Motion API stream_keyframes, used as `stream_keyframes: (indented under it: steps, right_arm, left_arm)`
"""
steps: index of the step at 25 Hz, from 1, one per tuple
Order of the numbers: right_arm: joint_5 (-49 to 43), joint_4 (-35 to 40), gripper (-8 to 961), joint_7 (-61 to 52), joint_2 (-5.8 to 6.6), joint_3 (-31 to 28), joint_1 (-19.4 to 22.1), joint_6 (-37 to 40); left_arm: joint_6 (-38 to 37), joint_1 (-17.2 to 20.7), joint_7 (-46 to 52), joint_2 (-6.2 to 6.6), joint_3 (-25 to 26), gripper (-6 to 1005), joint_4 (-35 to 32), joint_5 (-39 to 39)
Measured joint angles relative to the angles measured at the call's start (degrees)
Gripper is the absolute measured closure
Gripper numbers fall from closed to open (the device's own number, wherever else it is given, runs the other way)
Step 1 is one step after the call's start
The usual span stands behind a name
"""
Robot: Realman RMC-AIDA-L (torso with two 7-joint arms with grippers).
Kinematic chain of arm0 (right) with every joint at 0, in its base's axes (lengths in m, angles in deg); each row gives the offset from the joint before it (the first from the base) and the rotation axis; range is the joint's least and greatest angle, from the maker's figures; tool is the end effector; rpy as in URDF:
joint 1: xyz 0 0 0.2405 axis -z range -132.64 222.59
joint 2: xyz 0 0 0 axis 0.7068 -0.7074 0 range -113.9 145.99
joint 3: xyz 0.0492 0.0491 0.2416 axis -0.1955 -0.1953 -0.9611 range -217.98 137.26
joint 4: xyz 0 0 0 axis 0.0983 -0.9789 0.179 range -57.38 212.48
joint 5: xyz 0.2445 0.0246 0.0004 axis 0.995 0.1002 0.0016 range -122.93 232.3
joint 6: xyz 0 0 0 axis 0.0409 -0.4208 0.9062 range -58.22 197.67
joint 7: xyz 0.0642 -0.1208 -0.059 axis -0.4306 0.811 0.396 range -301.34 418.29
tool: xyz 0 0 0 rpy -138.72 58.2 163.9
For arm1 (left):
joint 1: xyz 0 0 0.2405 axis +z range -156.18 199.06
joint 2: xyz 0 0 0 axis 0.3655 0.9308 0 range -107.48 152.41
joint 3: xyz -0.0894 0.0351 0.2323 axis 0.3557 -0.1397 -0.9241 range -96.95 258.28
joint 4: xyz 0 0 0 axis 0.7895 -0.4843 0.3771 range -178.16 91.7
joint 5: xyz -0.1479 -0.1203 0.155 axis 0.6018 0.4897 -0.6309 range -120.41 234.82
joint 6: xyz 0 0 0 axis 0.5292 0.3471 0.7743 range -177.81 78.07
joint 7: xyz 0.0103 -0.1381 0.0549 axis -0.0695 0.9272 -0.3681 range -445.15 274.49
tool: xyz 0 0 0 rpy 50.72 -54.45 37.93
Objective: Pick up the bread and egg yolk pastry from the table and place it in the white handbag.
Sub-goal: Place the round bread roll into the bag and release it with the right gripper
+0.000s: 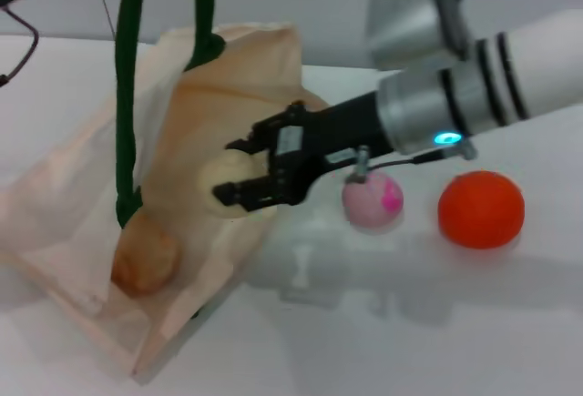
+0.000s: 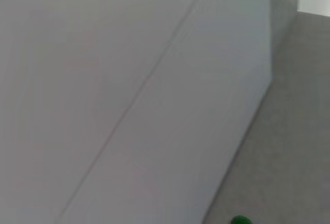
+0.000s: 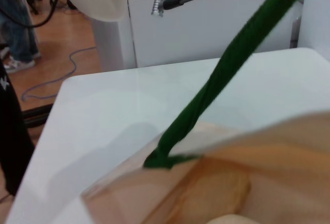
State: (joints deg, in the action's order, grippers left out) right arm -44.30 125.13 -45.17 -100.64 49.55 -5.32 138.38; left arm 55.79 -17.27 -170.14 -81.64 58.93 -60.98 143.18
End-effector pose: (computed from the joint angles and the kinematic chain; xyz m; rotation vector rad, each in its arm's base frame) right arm 0.0696 0.4078 -0.0926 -3.0977 0.1738 0.3080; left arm -0.2446 0.3916 0.1272 -2.3676 -0.8264 -1.5822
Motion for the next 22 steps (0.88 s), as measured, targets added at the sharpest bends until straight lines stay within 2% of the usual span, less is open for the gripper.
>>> stream_keyframes:
  steps: [6,13,22]
  right_arm:
    - [4.1,-3.2,390,-0.9,-0.15,9.3,-4.7,-13.6]
    - [6.8,-5.6,395,-4.4,-0.28,13.7,-5.6,-29.6]
    - [6.9,-10.9,419,-6.1,-0.12,14.8,-8.3,-31.5]
  left_arm:
    - [3.2,-1.5,0.6,-0.47,0.0,875,0.0,-0.6]
    - [5.4,-1.8,0.9,-0.75,0.2,874,0.0,-0.4]
    - [5.8,-1.0,0.9,-0.63,0.8,873,-0.1,0.0]
